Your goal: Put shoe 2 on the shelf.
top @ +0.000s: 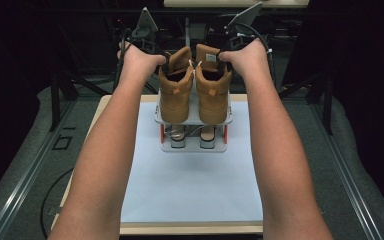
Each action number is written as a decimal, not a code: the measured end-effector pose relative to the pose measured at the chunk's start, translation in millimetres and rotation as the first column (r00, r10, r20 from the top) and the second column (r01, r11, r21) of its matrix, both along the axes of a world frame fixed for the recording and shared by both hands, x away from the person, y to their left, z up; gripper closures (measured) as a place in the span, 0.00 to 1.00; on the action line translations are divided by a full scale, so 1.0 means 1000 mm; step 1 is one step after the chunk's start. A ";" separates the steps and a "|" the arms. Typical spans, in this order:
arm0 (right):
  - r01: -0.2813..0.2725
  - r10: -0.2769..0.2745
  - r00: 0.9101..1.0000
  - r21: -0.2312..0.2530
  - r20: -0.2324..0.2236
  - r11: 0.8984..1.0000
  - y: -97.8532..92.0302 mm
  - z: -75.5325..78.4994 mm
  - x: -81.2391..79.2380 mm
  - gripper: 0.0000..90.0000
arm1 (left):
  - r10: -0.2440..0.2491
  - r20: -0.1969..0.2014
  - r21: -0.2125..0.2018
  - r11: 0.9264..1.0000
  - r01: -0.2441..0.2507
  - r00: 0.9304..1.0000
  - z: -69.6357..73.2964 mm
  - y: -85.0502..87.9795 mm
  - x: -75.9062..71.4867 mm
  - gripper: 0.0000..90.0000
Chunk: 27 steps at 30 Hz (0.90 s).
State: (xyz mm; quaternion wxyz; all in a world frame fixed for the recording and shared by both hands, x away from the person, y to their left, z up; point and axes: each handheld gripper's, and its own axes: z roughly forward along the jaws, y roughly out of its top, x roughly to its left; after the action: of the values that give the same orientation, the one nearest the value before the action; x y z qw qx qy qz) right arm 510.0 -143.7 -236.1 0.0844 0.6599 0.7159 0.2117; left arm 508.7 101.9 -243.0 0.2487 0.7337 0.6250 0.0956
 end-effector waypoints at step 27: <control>0.046 -0.047 0.999 -0.051 -0.010 0.998 -0.061 0.011 -0.020 0.53 | -0.012 0.006 0.034 0.999 0.012 1.000 0.007 0.030 -0.009 0.55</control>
State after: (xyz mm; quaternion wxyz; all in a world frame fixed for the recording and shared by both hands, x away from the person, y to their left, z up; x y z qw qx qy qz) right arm 490.3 -205.0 -225.0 0.1019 0.6753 0.7059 0.1877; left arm 499.3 132.2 -235.7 0.2389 0.7413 0.6181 0.1068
